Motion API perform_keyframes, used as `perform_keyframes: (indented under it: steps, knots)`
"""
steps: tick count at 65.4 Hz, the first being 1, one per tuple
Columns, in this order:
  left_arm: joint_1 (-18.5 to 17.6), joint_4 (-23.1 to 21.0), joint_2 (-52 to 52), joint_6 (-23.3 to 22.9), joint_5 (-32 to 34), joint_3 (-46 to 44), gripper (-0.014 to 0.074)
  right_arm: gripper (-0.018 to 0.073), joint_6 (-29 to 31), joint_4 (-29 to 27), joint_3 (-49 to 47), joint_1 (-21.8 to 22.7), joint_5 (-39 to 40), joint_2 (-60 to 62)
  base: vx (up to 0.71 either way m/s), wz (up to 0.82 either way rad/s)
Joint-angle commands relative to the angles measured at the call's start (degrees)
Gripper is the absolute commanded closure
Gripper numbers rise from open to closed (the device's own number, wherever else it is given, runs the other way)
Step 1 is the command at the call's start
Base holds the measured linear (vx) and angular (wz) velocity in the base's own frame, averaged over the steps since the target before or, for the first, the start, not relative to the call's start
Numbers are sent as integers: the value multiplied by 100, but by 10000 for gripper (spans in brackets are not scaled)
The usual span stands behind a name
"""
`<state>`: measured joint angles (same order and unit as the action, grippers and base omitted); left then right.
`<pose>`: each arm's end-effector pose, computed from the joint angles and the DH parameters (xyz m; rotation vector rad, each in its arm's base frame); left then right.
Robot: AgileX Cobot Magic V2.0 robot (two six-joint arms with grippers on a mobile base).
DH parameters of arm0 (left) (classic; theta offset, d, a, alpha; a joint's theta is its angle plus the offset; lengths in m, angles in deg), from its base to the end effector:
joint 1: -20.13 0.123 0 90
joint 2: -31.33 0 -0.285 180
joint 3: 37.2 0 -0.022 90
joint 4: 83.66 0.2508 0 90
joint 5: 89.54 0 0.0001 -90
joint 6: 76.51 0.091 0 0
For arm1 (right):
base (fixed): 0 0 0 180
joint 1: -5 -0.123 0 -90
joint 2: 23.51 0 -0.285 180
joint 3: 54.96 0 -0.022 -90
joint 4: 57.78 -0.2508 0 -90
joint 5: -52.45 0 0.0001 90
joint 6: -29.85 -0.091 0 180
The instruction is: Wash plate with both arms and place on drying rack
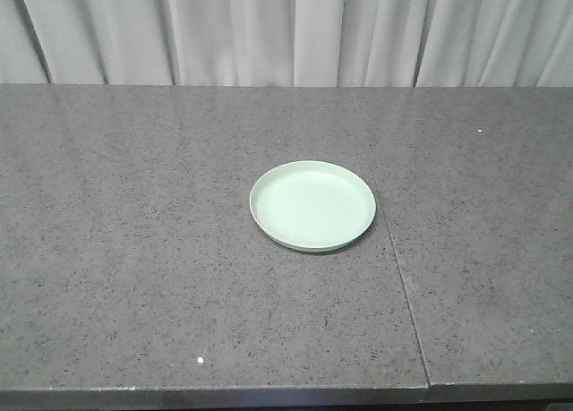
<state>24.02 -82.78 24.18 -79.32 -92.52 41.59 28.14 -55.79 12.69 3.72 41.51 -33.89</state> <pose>0.0567 0.0039 0.1998 -0.0794 1.5500 0.0277 0.0514 0.0005 0.2494 -0.0154 1.5526 0.0092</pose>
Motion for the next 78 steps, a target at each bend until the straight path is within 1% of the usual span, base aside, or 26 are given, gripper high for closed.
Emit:
perform_keyframes:
  steps: [1, 13, 20, 23, 26, 34, 42, 48, 57, 63, 70, 74, 78]
  knots:
    - [-5, -39, 82, -19, 426, -150, 603, 564, 69, 80, -671, 23, -111, -474, 0, 0]
    - [-5, -39, 82, -19, 426, -150, 603, 564, 69, -199, -1822, 23, -952, -1367, 0, 0]
    - [-5, -39, 82, -19, 426, -150, 603, 560, 96, -475, -2372, 23, -1385, -1952, 0, 0]
    - [-5, -39, 82, -19, 426, -150, 603, 559, 243, -601, -2595, 23, -1571, -2156, 0, 0]
    - [-5, -39, 82, -19, 426, -150, 603, 559, 543, -722, -2814, 23, -1772, -2398, 0, 0]
    - [-5, -39, 82, -19, 426, -150, 603, 541, 1132, -1226, -3360, 23, -2320, -3092, 0, 0]
    - [-5, -39, 82, -19, 426, -150, 603, 475, 1630, -1631, -3880, 23, -2891, -3756, 0, 0]
    - [-5, -39, 82, -19, 426, -150, 603, 379, 1843, -1789, -4192, 23, -3200, -4233, 0, 0]
    - [-5, -39, 82, -19, 426, -150, 603, 200, 2144, -1832, -4574, 23, -3600, -4878, 0, 0]
    - [-5, -39, 82, -19, 426, -150, 603, 131, 2220, -1907, -4793, 18, -3702, -5225, 0, 0]
    - [-5, -39, 82, -19, 426, -150, 603, 121, 2384, -1871, -5016, -158, -3732, -5598, 0, 0]
    - [-5, -39, 82, -19, 426, -150, 603, 128, 2368, -1667, -5157, -388, -3762, -5821, 0, 0]
    - [-5, -39, 82, -19, 426, -150, 603, 132, 2216, -1417, -5321, -597, -3762, -6059, 0, 0]
